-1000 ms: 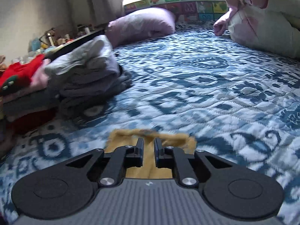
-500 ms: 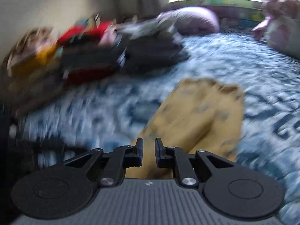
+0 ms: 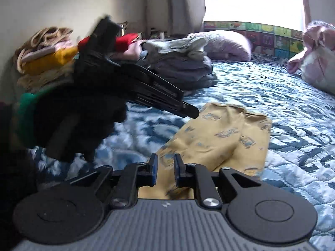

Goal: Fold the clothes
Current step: 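Grasp the garment's end with the left gripper and fold it toward the right gripper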

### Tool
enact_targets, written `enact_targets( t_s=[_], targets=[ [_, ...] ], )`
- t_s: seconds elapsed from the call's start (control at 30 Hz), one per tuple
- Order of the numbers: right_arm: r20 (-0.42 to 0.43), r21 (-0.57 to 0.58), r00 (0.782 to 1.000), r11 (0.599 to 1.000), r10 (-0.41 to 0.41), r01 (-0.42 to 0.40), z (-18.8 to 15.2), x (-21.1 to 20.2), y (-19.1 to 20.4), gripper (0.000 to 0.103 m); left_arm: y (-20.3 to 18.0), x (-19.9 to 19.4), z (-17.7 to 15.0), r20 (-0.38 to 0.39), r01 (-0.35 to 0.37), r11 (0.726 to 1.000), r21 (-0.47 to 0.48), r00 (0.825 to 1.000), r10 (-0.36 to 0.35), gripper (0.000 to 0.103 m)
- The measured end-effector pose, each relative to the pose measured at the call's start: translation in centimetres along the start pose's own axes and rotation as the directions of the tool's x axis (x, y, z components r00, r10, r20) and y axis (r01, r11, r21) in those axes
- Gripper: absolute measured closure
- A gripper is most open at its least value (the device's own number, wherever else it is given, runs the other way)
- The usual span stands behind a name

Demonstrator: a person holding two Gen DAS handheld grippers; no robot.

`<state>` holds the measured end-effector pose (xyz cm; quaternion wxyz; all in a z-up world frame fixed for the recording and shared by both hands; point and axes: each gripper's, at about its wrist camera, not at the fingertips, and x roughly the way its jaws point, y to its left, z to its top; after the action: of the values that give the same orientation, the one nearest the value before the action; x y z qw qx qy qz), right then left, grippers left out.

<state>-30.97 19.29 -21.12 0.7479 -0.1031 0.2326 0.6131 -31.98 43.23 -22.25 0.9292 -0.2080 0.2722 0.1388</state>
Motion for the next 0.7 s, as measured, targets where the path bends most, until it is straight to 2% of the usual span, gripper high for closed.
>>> enact_targets(
  t_s=[0.1,0.27,0.37,0.67,0.7],
  targets=[
    [0.001,0.050,1.000,0.999,-0.003,0.003,0.1,0.7,-1.3,0.080,0.9,1.6,0.8,-0.002,0.006,1.000,0.009,1.000,-0.006,0.087],
    [-0.018,0.096,1.000,0.995,-0.011,0.013,0.4,2.0,-2.5,0.080,1.3,3.0,1.9,-0.009,0.042,0.999,0.028,0.999,-0.042,0.087],
    [-0.042,0.125,0.999,0.992,-0.008,0.013,0.4,2.7,-3.0,0.080,1.4,3.8,2.2,-0.018,0.028,0.999,0.035,0.999,-0.028,0.087],
    [-0.079,0.141,0.997,0.990,-0.015,0.026,0.1,3.5,-3.5,0.080,1.8,4.1,2.4,-0.025,0.037,0.999,0.012,0.999,-0.037,0.087],
    [-0.074,0.142,0.997,0.989,-0.017,0.028,0.1,3.4,-3.5,0.080,1.7,4.1,2.3,-0.023,0.037,0.999,0.018,0.999,-0.036,0.096]
  ],
)
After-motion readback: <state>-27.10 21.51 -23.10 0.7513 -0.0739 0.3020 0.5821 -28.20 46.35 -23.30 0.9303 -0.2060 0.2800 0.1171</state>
